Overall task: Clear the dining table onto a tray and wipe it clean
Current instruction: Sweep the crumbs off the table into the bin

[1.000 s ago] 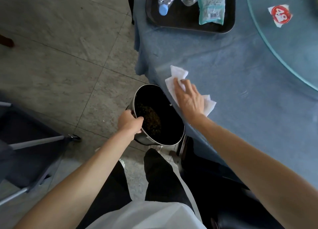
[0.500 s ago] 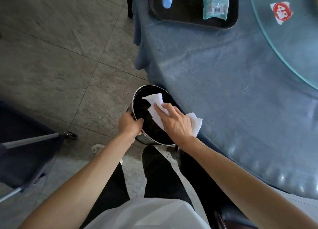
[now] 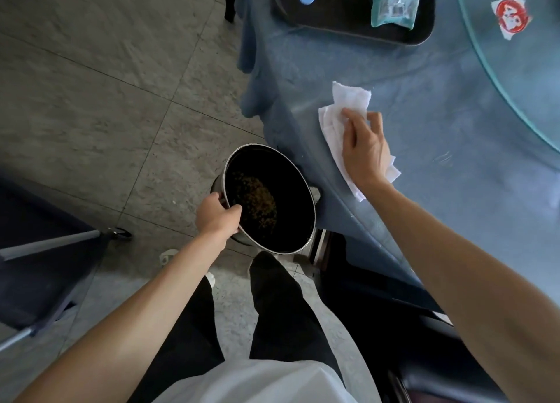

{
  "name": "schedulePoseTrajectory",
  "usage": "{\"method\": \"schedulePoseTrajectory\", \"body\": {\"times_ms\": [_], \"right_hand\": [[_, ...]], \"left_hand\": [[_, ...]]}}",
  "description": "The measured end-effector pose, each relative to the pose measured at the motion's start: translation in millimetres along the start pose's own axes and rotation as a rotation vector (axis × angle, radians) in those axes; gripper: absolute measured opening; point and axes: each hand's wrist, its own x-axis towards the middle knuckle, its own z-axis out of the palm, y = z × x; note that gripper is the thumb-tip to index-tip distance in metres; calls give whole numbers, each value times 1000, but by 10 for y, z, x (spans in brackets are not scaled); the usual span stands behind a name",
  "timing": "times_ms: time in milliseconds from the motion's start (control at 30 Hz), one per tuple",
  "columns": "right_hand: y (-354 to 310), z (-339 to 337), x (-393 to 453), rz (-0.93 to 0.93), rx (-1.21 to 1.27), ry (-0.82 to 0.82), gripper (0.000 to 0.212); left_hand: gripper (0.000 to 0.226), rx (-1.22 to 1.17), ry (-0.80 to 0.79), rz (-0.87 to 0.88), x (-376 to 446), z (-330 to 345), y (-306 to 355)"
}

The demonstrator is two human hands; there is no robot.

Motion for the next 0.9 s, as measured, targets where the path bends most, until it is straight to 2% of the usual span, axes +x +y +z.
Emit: {"method": "schedulePoseTrajectory", "body": {"times_ms": [300,500,600,733,833,900], "right_hand": [[-262,166,-228,-12,17,22,27],[-770,517,-701,-126,65,-45,31],[-988,820,-987,-217,79,-140,32],[-1100,1443,-1343,-177,121,-239,33],[-1001,1832,-1465,-182,135,-287,33],[-864,2302,-1522,-152,137,-319,35]], "left_hand": [[10,-15,13,-15,184,-143,-168],[37,-92,-22,-101,346,-269,-465],[29,-130,-7,-113,450,-322,-657],[10,-151,31,-186,750,-353,-1058],[24,-148,28,-191,1008,-258,-1248],[22,-131,0,-168,1335,-149,-1490]]}}
